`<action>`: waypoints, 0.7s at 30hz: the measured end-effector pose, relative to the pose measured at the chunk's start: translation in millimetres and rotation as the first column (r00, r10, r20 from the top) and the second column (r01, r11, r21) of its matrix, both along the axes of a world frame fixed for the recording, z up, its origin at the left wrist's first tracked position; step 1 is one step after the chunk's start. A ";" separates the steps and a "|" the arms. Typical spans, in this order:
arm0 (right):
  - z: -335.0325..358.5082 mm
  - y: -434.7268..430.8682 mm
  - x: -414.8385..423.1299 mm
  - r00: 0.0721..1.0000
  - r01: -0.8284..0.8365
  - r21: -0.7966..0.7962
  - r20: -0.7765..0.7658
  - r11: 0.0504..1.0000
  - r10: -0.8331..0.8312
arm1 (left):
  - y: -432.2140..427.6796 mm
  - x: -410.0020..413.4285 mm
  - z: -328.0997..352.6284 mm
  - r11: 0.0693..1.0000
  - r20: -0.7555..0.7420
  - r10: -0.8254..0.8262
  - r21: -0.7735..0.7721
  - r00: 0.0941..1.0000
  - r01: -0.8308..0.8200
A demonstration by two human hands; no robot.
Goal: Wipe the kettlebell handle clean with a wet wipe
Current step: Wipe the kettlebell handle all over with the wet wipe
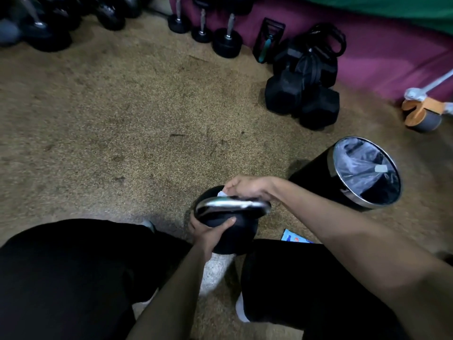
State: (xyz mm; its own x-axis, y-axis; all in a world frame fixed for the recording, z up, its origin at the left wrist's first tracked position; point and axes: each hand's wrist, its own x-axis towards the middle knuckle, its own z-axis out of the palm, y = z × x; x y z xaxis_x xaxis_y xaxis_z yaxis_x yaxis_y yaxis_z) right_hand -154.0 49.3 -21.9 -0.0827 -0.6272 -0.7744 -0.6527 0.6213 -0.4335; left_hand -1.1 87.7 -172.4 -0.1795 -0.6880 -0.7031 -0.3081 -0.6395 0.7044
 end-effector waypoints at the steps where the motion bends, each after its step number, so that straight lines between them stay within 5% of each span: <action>1: 3.3 -1.2 -2.4 1.000 -0.006 0.014 -0.002 1.000 0.006 | 0.1 0.3 -2.0 1.000 -0.003 -0.003 -0.002 1.000 0.003; 7: 12.2 -5.8 0.6 0.999 -0.017 0.144 -0.049 0.989 0.025 | -0.7 0.4 -2.5 1.000 -0.010 -0.009 -0.029 1.000 0.008; 16: 21.8 -14.5 -8.3 0.992 -0.124 0.039 -0.011 0.991 0.125 | -1.6 -0.2 7.6 1.000 0.012 0.020 0.011 1.000 -0.020; 21: 19.4 -11.2 9.6 0.974 -0.191 0.019 -0.123 0.981 0.192 | -2.0 -1.1 8.7 0.999 0.010 0.010 0.031 1.000 -0.010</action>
